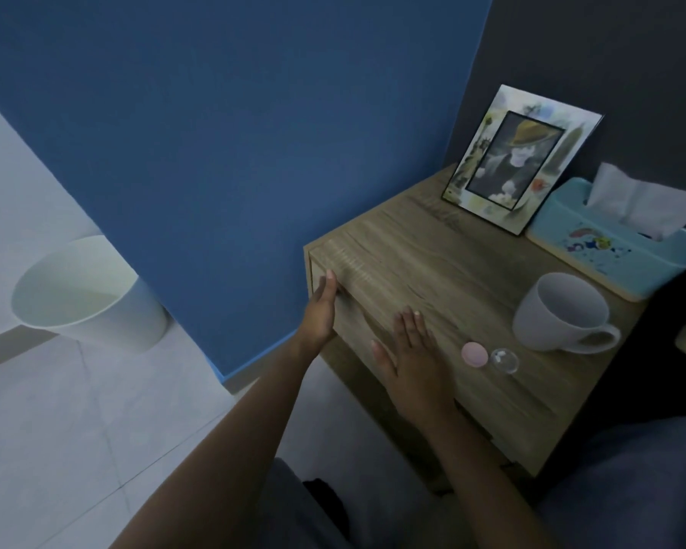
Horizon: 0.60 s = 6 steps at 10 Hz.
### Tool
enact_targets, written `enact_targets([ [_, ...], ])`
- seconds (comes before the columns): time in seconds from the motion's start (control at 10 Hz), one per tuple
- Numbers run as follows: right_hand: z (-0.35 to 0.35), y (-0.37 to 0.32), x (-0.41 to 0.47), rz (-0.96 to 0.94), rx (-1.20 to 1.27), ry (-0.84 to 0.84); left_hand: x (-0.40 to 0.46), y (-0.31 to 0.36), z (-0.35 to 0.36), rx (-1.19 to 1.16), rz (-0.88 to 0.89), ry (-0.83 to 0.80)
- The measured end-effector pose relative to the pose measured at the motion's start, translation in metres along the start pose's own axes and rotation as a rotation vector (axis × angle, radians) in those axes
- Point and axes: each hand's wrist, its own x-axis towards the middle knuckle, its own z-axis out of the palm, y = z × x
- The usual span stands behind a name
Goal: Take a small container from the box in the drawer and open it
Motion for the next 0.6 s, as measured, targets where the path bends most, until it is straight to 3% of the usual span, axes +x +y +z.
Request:
enact_targets([
  [0.2, 0.005, 0.003, 0.004, -0.01, 0.032, 0.011, -0.001, 0.001, -0.007, 0.084, 0.046, -0.054],
  [0.5, -0.018, -0.006, 0.009, 0.042, 0.068, -0.142, -0.059, 0.02, -0.076, 1.005, 0.079, -0.049],
  [0.6, -0.039, -0.024, 0.01, 0.034, 0.005, -0.167, -0.1, 0.035, -0.118, 1.172, 0.029, 0.055],
])
